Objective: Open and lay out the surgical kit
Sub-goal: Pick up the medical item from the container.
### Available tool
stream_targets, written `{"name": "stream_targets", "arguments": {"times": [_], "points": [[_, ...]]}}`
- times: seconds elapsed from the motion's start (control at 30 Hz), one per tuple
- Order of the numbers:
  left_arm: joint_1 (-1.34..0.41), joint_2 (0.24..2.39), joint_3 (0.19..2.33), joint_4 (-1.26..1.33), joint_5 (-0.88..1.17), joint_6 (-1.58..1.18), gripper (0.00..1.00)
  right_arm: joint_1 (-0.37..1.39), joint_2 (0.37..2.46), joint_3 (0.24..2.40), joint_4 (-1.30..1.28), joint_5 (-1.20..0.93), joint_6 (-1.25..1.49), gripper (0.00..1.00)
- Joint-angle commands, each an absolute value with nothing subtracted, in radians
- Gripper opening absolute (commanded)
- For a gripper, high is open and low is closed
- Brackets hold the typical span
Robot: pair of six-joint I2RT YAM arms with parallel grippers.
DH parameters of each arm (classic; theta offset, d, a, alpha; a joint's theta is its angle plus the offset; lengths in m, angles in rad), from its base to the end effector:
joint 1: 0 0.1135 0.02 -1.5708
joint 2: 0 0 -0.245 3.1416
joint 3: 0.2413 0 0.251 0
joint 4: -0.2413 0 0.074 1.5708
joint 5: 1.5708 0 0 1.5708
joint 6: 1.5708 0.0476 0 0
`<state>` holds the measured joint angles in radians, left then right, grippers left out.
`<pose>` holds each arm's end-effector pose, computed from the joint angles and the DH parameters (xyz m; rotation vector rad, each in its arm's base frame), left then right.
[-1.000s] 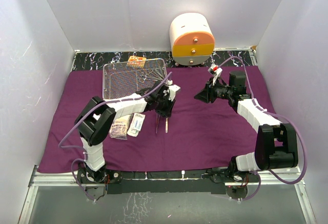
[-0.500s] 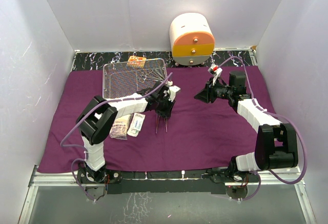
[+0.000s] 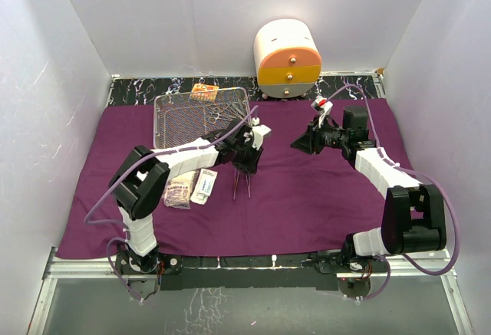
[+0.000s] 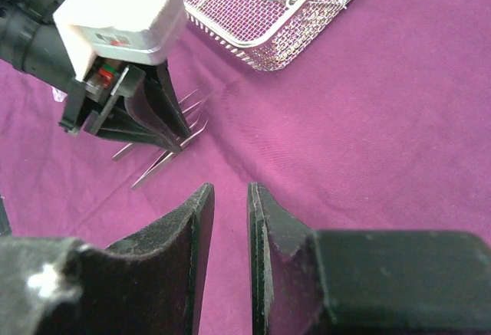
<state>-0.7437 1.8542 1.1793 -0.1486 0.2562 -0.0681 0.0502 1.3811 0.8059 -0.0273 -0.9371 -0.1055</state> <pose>0.2847 -0.2782 0.1552 0.9358 2.2879 -0.6743 0.2928 0.0531 0.2139 -0.6773 1.9269 0.9699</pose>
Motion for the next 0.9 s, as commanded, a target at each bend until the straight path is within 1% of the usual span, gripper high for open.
{"name": "stream_targets", "arguments": {"times": [0.0, 0.2, 0.3, 0.43, 0.6, 0.7, 0.87], "points": [[-0.747, 1.746, 1.244, -0.198, 0.238, -0.010, 0.20, 0.047, 1.355, 0.831, -0.018, -0.918, -0.137, 0.23], [-0.729, 1.687, 1.279, -0.245, 0.036, 0.048, 0.20, 0.047, 1.312, 0.861, -0.072, -0.814, -0.183, 0.23], [-0.709, 1.661, 1.285, -0.280, 0.004, 0.098, 0.21, 0.046, 1.301, 0.882, -0.100, -0.793, -0.204, 0.23], [-0.687, 1.622, 1.278, -0.385, 0.095, 0.240, 0.25, 0.047, 1.301, 0.889, -0.115, -0.789, -0.218, 0.24], [-0.680, 1.570, 1.193, -0.469, 0.155, 0.407, 0.29, 0.047, 1.306, 0.887, -0.117, -0.788, -0.225, 0.24], [-0.680, 1.553, 1.117, -0.484, 0.202, 0.499, 0.29, 0.047, 1.310, 0.887, -0.116, -0.789, -0.227, 0.24], [-0.686, 1.571, 1.024, -0.452, 0.278, 0.535, 0.30, 0.047, 1.311, 0.882, -0.117, -0.785, -0.232, 0.24]]}}
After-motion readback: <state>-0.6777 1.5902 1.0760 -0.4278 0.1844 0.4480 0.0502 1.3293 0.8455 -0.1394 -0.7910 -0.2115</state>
